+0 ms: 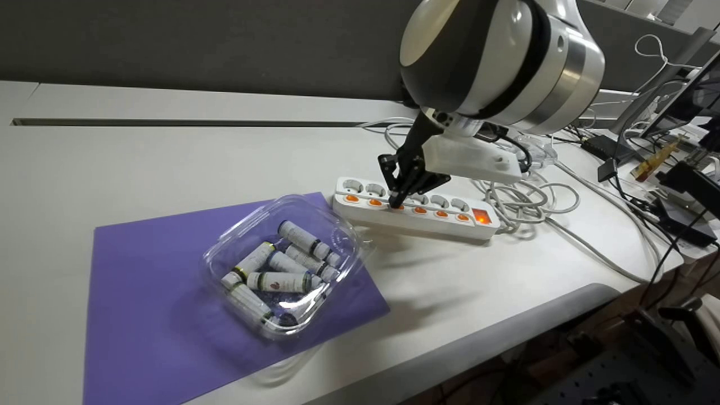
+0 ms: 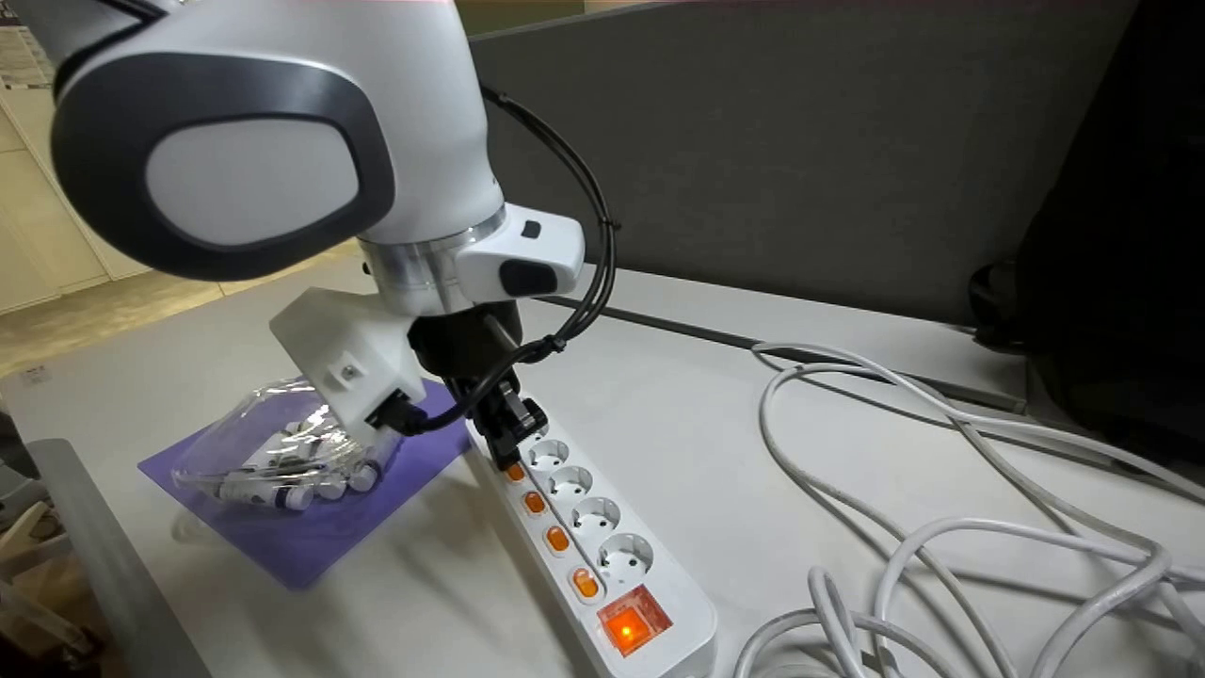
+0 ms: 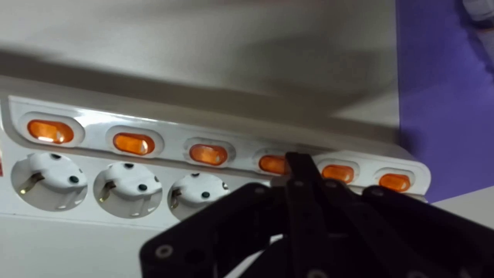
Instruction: Turn on the third switch on the extension cord
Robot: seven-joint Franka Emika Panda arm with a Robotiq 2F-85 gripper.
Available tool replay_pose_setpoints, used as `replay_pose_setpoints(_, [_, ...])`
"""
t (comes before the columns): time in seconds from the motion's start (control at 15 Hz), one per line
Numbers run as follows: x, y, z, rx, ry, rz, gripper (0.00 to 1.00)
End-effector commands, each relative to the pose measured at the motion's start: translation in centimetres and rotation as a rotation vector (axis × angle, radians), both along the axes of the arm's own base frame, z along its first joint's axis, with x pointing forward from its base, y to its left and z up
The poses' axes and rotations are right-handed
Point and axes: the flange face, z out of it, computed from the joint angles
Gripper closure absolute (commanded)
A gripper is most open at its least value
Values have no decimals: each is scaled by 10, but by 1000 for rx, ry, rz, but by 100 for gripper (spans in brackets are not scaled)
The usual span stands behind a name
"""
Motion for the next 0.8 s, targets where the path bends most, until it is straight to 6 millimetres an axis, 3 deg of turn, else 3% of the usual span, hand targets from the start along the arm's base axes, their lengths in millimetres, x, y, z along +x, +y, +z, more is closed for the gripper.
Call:
replay_pose_setpoints(0.0, [5, -3, -3, 8, 10, -28, 100])
replay_pose_setpoints(0.73, [2, -6, -25, -62, 57, -24, 100])
